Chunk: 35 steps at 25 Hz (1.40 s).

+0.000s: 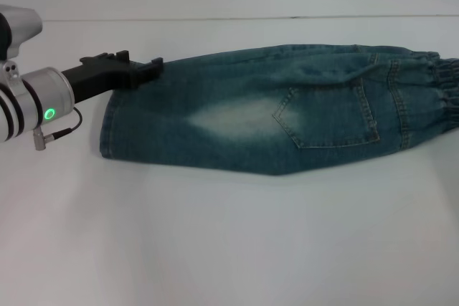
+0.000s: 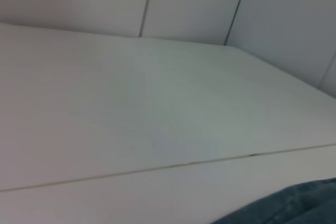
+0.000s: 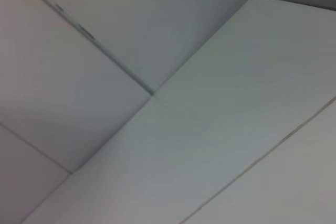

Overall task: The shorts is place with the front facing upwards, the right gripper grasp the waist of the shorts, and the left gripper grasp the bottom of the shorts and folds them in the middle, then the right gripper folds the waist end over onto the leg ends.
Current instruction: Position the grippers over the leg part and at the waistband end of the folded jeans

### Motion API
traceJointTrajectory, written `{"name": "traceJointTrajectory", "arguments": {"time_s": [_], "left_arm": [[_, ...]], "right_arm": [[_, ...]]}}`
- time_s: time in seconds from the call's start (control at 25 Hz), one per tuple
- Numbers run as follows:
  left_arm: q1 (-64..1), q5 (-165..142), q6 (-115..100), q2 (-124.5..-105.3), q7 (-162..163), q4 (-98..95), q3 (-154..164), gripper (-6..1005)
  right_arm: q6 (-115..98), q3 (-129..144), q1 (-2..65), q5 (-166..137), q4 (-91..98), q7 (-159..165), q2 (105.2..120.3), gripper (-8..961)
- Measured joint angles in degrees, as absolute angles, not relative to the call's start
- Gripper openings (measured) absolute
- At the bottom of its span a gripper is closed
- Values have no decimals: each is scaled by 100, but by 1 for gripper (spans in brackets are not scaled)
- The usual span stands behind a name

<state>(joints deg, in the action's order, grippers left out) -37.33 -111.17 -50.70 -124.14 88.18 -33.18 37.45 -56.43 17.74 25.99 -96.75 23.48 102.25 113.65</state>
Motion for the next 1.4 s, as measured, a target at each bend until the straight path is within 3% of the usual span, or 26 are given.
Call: {"name": "traceJointTrajectory", "arguments": {"time_s": [0.08,0.2,0.24,0.6,1.4], "left_arm": [[-3688,-11117,-5351,-12417,8818,-3383,3750,696],[-3546,-11113,-5954,-12430,8817,-3571,3807,793],[-3490,-11097,-6132,-12438,8814,-3633,3842,826],[-3146,-10476,-6354,-12450,8564,-3745,4696,814],[-3124,-10359,-6370,-12455,8314,-3705,5090,815]], "right_arm": [[-5856,1968,2444,-9689,2520,10283,11363,720],[-6228,2311,2180,-9803,2781,10439,11366,868],[-6319,2401,2109,-9859,2850,10466,11376,866],[-6139,2469,2168,-10479,2964,10281,11571,857],[-5865,3132,2594,-10442,2914,10381,11604,822]]}}
